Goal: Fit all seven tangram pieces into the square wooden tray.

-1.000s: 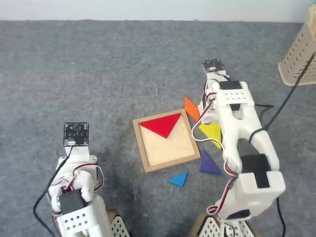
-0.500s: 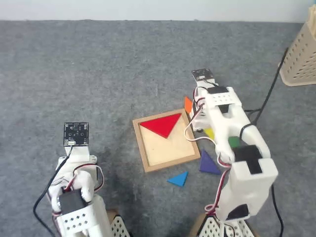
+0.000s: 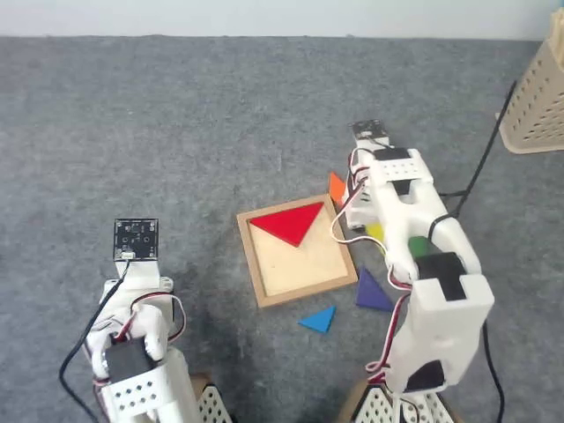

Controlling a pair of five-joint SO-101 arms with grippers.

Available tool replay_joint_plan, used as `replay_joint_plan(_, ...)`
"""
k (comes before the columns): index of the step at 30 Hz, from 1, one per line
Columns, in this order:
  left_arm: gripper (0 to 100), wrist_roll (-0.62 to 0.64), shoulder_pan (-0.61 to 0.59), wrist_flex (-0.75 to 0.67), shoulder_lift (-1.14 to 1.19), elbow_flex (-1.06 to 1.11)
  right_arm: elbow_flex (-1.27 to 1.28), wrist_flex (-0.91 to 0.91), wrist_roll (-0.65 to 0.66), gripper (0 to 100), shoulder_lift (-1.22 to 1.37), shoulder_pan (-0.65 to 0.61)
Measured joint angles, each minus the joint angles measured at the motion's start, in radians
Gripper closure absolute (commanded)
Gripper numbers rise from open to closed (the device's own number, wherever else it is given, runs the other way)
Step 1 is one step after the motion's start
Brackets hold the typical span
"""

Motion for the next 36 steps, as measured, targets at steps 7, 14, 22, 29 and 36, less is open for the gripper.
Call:
replay_joint_plan(7,99,0.0,0.0,0.0,0.0,0.0,-0.029,0.0,-0.066,71.3,-0.028,-0.057)
replay_joint_plan(14,99,0.0,0.0,0.0,0.0,0.0,-0.052,-0.038,-0.137,71.3,0.029,-0.061)
replay_joint_plan(22,99,0.0,0.0,0.0,0.0,0.0,-0.061,-0.04,-0.147,71.3,0.037,-0.044)
replay_joint_plan(29,99,0.0,0.0,0.0,0.0,0.0,-0.069,-0.006,-0.147,71.1,0.037,-0.031)
replay_joint_plan(36,99,0.0,0.0,0.0,0.0,0.0,-0.069,0.009,-0.147,71.2,0.038,-0.026)
